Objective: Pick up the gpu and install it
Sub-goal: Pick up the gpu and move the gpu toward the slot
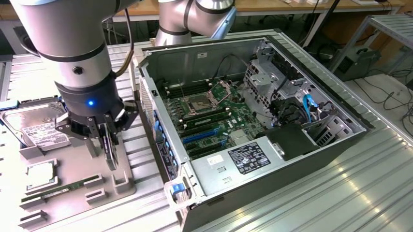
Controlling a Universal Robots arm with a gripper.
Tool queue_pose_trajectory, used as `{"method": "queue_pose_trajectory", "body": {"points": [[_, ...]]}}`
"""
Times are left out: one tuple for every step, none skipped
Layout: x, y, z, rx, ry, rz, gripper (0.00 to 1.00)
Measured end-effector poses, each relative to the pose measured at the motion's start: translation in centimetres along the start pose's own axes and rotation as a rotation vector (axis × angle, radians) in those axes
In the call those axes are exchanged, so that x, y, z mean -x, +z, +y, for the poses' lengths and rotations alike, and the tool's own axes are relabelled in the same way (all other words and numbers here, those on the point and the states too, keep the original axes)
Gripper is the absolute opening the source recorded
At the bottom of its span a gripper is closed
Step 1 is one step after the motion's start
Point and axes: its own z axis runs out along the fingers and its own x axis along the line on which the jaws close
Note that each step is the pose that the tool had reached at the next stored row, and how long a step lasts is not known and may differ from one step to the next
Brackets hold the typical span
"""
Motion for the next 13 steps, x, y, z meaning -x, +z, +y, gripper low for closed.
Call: {"method": "queue_pose_trajectory", "body": {"points": [[0.0,-0.09,0.00,0.0000,0.000,0.0000,0.28],[0.0,-0.17,0.00,0.0000,0.000,0.0000,0.28],[0.0,-0.27,0.00,0.0001,0.000,0.0000,0.28],[0.0,-0.35,0.00,0.0000,0.000,0.0001,0.28],[0.0,-0.43,0.00,-0.0001,0.000,0.0001,0.28],[0.0,-0.52,0.00,0.0000,0.000,0.0000,0.28],[0.0,-0.60,0.00,0.0000,0.000,0.0000,0.28],[0.0,-0.68,0.00,0.0001,0.000,0.0000,0.28],[0.0,-0.78,0.00,0.0000,0.000,0.0000,0.28],[0.0,-0.86,0.00,0.0000,0.000,0.0000,0.28],[0.0,-0.94,0.00,0.0000,0.000,0.0000,0.28],[0.0,-1.02,0.00,0.0001,0.000,-0.0001,0.28],[0.0,-1.11,0.00,0.0001,0.000,0.0000,0.28]]}}
